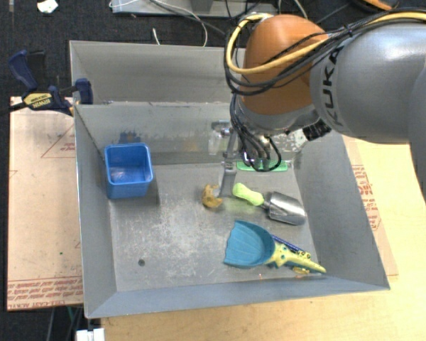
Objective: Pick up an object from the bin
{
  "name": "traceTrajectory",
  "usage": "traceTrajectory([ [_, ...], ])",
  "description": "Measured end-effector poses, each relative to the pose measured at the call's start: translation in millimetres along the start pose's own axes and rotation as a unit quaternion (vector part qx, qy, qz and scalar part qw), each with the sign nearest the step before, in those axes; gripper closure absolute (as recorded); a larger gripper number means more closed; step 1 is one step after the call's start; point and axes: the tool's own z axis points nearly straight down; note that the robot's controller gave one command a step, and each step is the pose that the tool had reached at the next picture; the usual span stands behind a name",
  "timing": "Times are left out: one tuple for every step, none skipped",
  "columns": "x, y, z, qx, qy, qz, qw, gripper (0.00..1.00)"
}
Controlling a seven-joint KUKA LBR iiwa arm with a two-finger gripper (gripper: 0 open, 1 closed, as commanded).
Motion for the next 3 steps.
traceTrajectory([
  [-1.5, -31, 56, -0.001, -0.0025, 0.023, 0.9997, 0.00],
  [4.2, -86, 62, -0.002, -0.0010, 0.061, 0.9981, 0.00],
  [21.2, -123, 78, -0.002, -0.0037, -0.036, 0.9993, 0.00],
])
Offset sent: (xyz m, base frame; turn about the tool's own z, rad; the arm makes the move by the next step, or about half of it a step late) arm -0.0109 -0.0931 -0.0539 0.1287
